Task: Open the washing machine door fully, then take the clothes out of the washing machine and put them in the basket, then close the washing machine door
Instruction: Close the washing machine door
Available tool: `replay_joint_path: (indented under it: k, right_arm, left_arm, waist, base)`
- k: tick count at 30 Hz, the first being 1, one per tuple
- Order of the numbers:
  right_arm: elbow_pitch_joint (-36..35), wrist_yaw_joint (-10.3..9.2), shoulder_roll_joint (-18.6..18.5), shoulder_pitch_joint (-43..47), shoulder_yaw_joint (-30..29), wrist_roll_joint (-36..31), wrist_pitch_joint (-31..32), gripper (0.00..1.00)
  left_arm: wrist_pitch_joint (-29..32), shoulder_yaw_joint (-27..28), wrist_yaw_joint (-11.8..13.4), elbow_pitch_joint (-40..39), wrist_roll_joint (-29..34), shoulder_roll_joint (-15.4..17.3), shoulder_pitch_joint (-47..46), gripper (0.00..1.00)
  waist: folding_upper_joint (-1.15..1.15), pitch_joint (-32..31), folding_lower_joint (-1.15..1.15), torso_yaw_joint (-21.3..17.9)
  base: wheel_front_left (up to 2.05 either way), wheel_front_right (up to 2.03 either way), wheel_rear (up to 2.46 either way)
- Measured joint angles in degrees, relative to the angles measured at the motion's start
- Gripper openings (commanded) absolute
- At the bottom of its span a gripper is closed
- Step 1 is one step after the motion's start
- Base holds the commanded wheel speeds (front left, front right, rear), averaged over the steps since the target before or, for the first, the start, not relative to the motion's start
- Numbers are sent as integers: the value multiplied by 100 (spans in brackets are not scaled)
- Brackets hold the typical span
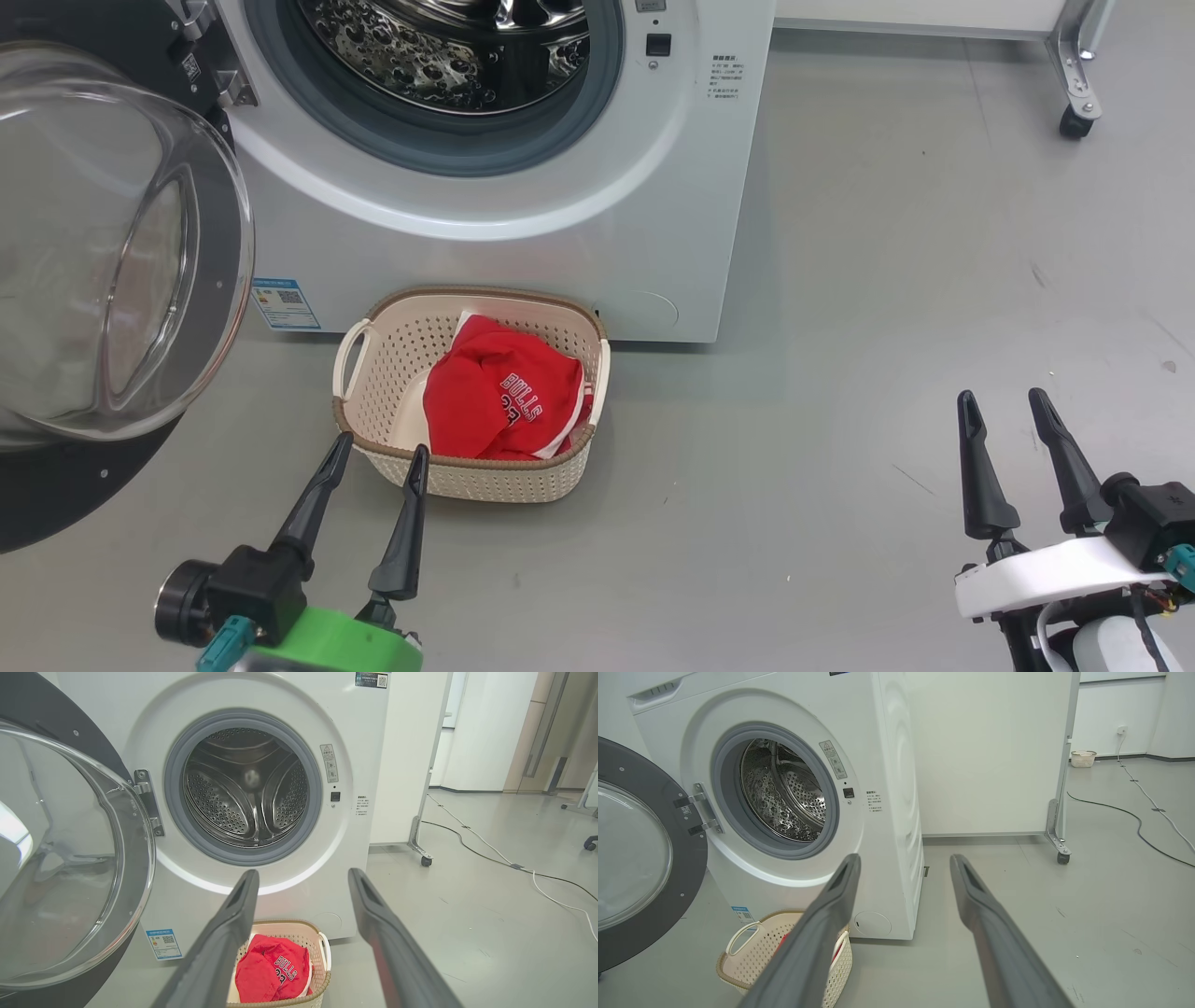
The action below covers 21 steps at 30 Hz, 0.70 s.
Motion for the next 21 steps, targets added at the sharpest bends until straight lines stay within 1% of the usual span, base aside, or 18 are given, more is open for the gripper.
replay_joint_path:
  k: [15, 21]
  right_arm:
    - [2, 0, 8, 0, -25, 1, 0, 100]
    - [-47, 0, -9, 22, -127, 1, 0, 100]
  left_arm:
    - [0, -1, 0, 37, 1, 0, 66, 100]
    - [1, -102, 0, 37, 8, 0, 64, 100]
  waist:
    - [0, -8, 0, 25]
    - [0, 67, 0, 146]
  base:
    - [0, 0, 0]
    - [0, 0, 0]
